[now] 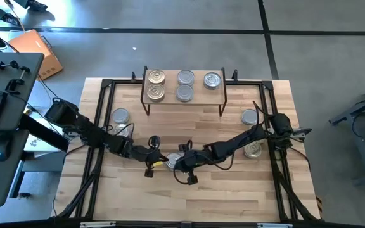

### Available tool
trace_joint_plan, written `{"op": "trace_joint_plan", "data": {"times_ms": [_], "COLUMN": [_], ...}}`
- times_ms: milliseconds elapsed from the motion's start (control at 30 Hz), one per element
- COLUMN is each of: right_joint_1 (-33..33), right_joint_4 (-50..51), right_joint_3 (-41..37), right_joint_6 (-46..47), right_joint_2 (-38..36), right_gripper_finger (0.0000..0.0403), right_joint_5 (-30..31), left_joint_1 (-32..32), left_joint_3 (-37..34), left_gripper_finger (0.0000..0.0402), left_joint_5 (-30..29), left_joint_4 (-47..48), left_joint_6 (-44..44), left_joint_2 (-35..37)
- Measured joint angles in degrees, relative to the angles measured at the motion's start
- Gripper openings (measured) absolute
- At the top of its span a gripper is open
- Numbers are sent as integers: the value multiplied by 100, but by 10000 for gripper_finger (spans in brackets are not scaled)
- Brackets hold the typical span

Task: Stack canned seafood by type on shelf
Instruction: Put the bottom left green tuna can on the shelf aligned with the other green tuna can

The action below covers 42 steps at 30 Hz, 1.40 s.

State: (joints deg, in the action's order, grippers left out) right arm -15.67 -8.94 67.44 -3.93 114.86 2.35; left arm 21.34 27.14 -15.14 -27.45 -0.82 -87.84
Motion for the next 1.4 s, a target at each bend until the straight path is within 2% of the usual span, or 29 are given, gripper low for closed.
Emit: {"op": "trace_joint_plan", "data": {"times_ms": [167,333,467,633,800,1000,1133,1400], "right_joint_1": [31,31,33,81,166,182,182,182], "right_joint_4": [28,31,33,8,4,-80,-77,-80], "right_joint_3": [4,9,11,12,17,18,20,20], "right_joint_6": [5,2,-6,-15,-41,-61,-58,-61], "right_joint_2": [-1,-10,-10,-12,-14,-16,-18,-21], "right_gripper_finger": [0,0,0,0,0,0,0,0], "right_joint_5": [11,15,15,15,15,8,11,-7], "left_joint_1": [20,20,20,0,0,-58,-139,-188], "left_joint_3": [4,2,2,2,2,2,2,2], "left_gripper_finger": [22,93,154,183,167,115,86,49], "left_joint_5": [27,541,605,603,555,527,276,594], "left_joint_4": [5,1,5,5,7,44,65,67], "left_joint_6": [444,1069,1379,1508,1554,1657,1841,2047], "left_joint_2": [63,58,-1,-115,-165,-167,-167,-167]}}
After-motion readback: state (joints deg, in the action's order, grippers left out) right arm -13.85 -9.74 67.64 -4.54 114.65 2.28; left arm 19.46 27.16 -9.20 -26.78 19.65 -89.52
